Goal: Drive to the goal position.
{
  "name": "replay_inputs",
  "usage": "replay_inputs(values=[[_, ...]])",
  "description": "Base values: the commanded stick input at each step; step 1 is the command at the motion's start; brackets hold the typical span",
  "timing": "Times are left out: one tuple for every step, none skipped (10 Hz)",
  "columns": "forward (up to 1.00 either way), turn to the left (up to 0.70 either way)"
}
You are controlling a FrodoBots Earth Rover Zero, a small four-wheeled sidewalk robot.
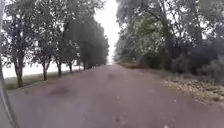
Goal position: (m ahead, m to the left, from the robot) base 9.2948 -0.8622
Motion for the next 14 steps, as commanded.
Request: replay_inputs(values=[[0.7, 0.0], [0.7, 0.0], [0.7, 0.0], [0.7, 0.0], [0.7, 0.0], [0.7, 0.0], [0.7, 0.0], [0.7, 0.0], [0.7, 0.0], [0.7, 0.0], [0.7, 0.0], [0.7, 0.0], [0.7, 0.0], [0.7, 0.0]])
